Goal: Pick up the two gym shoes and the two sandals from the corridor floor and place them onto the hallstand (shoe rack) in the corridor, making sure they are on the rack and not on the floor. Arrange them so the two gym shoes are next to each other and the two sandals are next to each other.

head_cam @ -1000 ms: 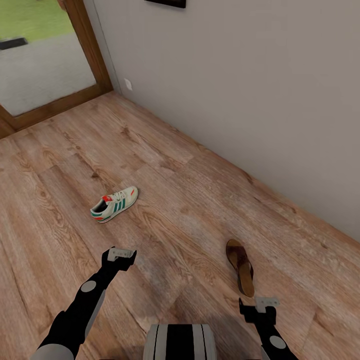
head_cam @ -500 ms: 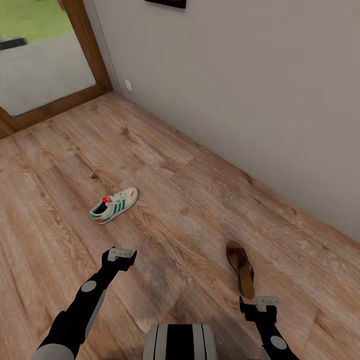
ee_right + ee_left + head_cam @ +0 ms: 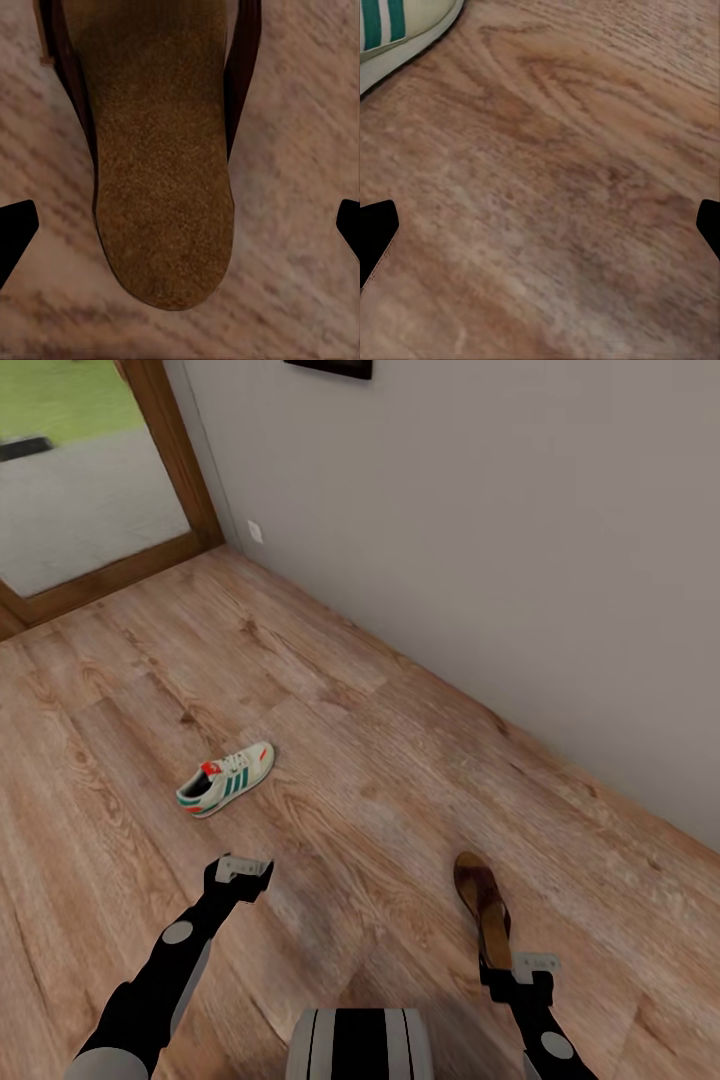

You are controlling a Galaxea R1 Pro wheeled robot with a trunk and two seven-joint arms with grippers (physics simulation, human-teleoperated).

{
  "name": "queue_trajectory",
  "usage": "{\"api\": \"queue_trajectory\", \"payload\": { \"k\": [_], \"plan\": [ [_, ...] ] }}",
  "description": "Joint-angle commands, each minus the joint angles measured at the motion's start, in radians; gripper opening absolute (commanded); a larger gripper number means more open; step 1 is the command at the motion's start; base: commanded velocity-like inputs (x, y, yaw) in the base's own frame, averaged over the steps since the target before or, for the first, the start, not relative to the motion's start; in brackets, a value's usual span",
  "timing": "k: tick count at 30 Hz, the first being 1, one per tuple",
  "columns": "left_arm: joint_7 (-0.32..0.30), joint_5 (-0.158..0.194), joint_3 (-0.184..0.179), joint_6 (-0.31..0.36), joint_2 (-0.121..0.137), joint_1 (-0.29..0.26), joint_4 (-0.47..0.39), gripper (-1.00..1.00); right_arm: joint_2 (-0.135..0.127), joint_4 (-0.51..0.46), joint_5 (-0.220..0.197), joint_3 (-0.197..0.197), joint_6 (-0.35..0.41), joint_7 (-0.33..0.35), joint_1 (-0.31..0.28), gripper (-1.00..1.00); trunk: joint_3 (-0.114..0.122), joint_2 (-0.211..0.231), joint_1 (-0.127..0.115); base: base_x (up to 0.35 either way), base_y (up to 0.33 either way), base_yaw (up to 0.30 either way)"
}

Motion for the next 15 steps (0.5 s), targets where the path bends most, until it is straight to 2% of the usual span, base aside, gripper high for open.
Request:
{"api": "queue_trajectory", "payload": {
  "k": [1,15],
  "plan": [
    [-0.006,-0.01,0.004,-0.003,-0.001,0.0,0.0,1.0,0.0,0.001,0.005,-0.001,-0.003,-0.003,-0.001,1.0,-0.001,0.0,0.0,0.168,0.0,0.0],
    [-0.006,-0.011,0.004,-0.003,-0.001,0.0,0.0,1.0,-0.001,-0.001,0.003,-0.002,-0.003,-0.001,-0.001,1.0,-0.001,0.0,0.0,0.027,0.0,0.0]
  ]
}}
